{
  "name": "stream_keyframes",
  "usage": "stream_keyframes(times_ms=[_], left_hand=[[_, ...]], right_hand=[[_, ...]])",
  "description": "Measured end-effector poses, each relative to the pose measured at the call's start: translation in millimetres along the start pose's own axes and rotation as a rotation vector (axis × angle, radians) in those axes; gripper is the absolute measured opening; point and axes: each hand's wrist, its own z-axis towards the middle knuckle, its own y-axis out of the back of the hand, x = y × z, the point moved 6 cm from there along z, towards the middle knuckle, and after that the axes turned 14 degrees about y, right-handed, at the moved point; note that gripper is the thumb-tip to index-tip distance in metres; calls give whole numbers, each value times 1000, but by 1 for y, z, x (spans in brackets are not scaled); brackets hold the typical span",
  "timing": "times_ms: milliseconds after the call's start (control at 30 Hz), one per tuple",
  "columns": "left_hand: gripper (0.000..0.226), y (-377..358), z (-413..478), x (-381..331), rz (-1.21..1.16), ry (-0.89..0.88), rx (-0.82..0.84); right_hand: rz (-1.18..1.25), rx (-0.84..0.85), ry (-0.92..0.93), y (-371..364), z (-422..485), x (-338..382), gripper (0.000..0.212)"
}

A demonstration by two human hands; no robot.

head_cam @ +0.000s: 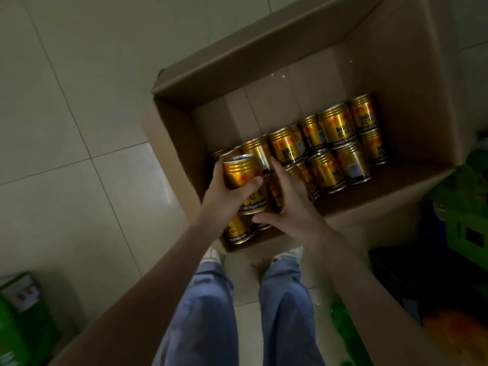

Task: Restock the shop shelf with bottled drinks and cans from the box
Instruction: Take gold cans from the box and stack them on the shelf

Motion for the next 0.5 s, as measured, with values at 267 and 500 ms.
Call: stream_keyframes(times_ms=[267, 500], left_hand=[[38, 49, -10, 5, 0, 38, 21], [51, 61, -81, -24, 145, -52, 108]], right_hand=[[-295, -214, -392, 13, 22, -63, 89], [-74, -423, -264, 47, -24, 42, 62]])
